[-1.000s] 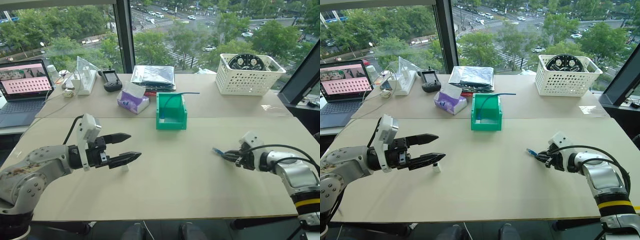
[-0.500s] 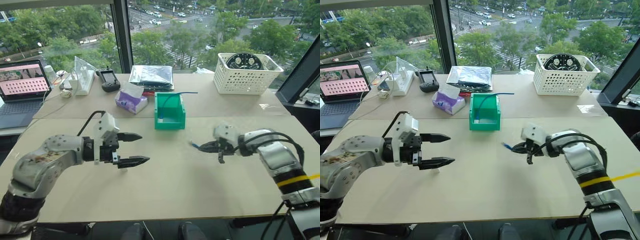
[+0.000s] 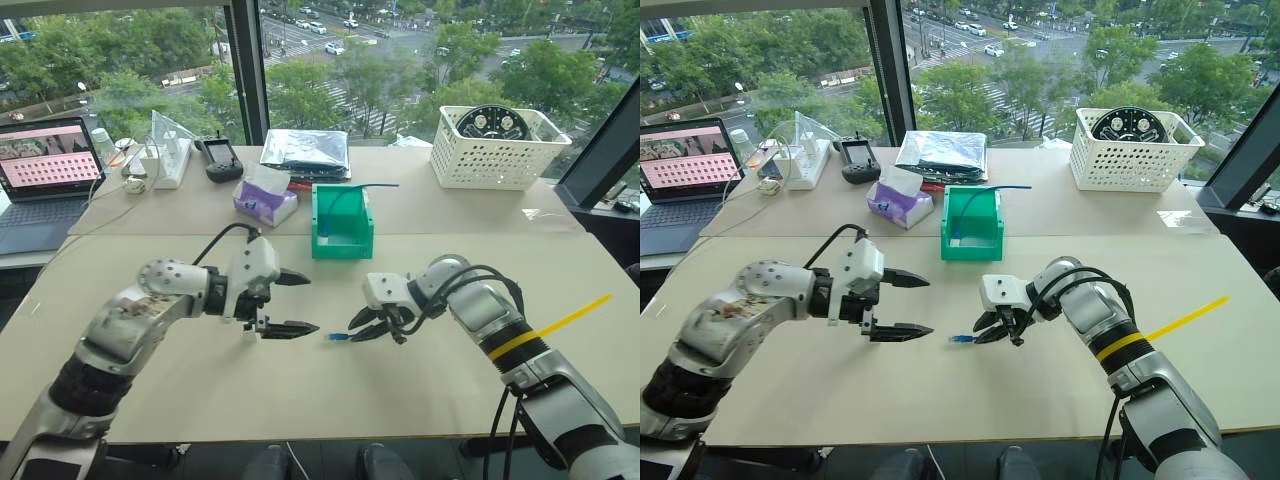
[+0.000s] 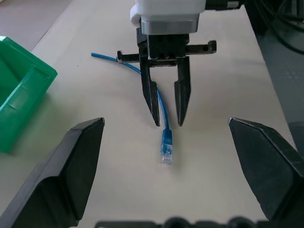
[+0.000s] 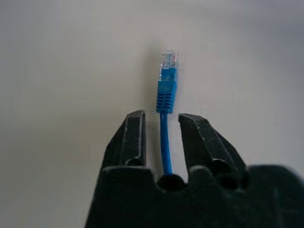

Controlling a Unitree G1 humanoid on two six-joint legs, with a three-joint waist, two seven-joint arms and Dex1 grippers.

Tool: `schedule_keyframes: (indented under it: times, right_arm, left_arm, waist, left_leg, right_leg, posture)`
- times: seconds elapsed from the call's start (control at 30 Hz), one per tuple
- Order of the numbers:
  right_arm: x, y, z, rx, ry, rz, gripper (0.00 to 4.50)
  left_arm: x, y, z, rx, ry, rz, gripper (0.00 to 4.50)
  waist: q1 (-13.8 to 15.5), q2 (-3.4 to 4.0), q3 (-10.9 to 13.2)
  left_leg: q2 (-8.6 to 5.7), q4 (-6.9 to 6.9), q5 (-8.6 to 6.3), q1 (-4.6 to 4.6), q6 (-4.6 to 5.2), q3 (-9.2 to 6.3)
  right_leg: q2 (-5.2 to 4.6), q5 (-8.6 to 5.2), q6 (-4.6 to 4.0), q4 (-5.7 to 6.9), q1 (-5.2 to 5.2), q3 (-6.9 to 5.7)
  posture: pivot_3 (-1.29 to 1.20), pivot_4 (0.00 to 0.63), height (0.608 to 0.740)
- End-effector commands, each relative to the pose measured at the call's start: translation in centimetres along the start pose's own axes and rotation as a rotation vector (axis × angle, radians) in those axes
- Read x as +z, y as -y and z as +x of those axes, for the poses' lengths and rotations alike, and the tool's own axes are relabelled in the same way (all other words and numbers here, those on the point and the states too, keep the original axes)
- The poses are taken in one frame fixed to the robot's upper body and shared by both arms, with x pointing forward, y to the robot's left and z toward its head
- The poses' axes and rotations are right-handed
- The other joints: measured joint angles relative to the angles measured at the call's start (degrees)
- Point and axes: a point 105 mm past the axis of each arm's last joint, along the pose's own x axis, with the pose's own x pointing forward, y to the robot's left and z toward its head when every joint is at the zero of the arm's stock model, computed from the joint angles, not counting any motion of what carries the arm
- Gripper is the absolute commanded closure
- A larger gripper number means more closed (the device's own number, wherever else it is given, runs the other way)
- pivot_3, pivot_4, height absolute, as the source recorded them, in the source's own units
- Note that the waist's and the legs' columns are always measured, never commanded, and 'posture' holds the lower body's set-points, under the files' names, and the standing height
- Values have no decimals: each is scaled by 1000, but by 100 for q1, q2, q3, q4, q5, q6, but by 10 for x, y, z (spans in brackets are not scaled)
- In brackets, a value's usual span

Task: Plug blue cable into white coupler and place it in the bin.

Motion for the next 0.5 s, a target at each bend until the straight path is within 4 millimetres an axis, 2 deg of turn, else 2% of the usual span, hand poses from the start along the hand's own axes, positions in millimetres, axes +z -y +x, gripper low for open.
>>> schedule_keyframes:
  times: [0.03,0.1,0.27,0.5]
  right_arm:
    - [15,8,-24,-108,42,-25,1619]
    - [24,9,-35,-165,93,3,924]
    - [35,2,-70,-313,173,111,924]
    - [32,-15,-87,-466,169,220,924]
  left_arm:
    - [-2,-3,11,-29,-46,105,0]
    - [-8,-3,18,-50,-73,121,0]
    - [-23,-5,40,-82,-166,161,0]
    - [-41,5,59,-120,-251,132,0]
  waist:
    - [1,0,0]
    - [6,0,0]
    - [69,0,0]
    - [82,-1,0]
  left_leg:
    - [0,0,0,0,0,0]
    - [-1,0,0,-1,0,2]
    - [-2,3,0,-5,0,0]
    - [1,3,-1,-4,2,2]
  right_leg:
    - [1,0,0,1,0,0]
    - [0,0,0,0,0,1]
    - [0,0,1,0,0,0]
    - [-1,-4,8,2,-1,3]
  posture:
    - [0,150,740]
    - [0,150,740]
    - [0,150,740]
    - [0,150,740]
